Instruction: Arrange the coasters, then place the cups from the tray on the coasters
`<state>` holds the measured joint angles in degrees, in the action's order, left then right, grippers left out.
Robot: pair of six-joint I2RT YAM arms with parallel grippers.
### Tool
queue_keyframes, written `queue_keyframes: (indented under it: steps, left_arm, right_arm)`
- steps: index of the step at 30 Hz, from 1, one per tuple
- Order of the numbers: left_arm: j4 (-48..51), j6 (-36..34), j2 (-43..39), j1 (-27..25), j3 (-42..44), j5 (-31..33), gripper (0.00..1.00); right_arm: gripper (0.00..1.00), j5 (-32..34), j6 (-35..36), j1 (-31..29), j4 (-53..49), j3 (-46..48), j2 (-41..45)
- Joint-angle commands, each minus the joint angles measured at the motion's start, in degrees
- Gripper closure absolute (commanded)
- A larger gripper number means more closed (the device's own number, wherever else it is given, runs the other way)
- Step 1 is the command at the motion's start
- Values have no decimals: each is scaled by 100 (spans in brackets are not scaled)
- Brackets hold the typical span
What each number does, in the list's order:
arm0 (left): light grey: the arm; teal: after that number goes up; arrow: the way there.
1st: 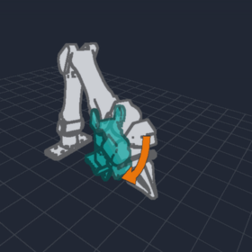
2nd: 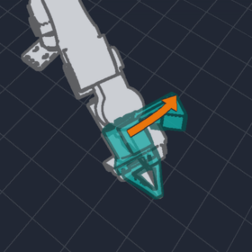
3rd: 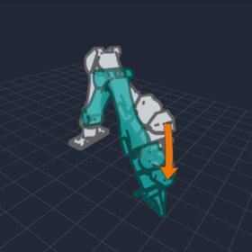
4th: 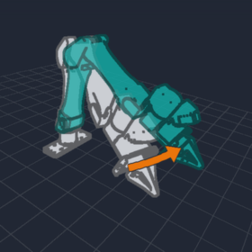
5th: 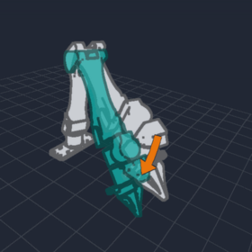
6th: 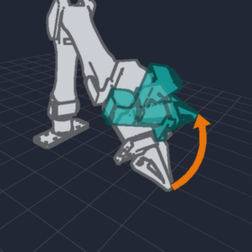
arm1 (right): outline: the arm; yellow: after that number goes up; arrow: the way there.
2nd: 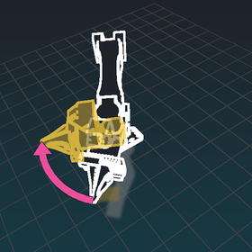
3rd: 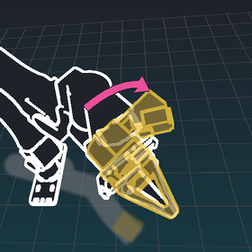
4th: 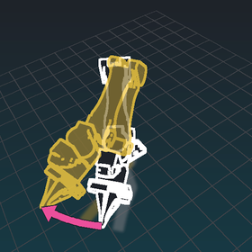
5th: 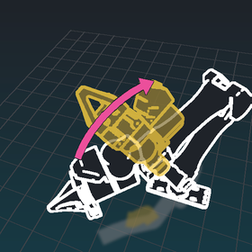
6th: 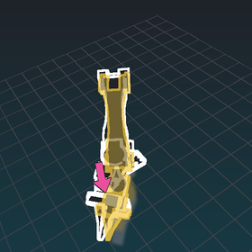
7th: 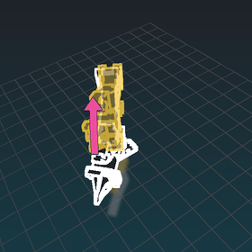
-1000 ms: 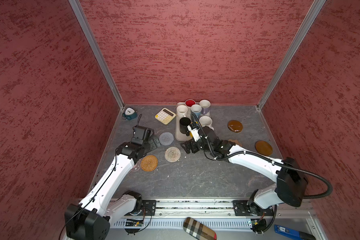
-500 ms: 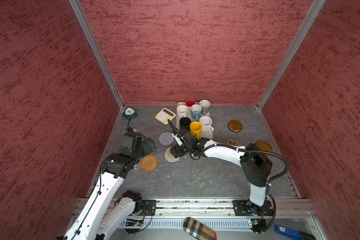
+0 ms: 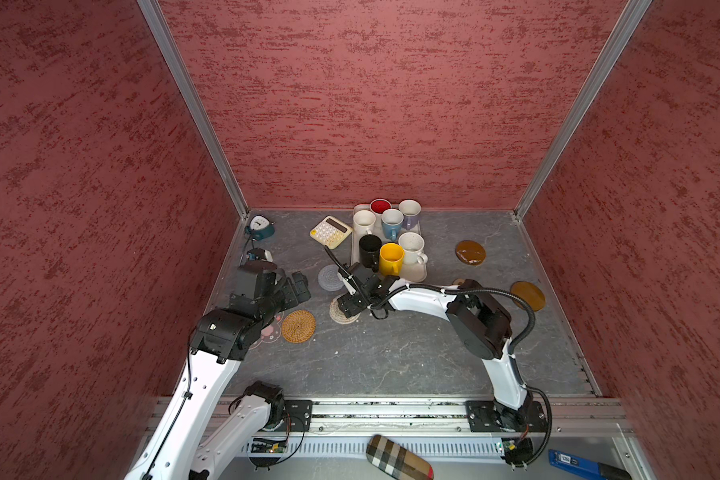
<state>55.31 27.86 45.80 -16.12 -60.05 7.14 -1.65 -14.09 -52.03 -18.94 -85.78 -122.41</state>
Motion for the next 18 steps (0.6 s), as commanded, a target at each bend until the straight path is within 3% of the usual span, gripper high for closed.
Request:
queue_keyframes:
  steps: [1, 18]
  left_arm:
    - [-46, -114, -39, 26, -98, -124, 0]
    - [-223, -53, 93, 30, 36, -72, 0]
  right_arm:
    - [24, 104, 78, -18, 18, -64, -90]
    - [25, 424, 132, -26, 247, 737, 139]
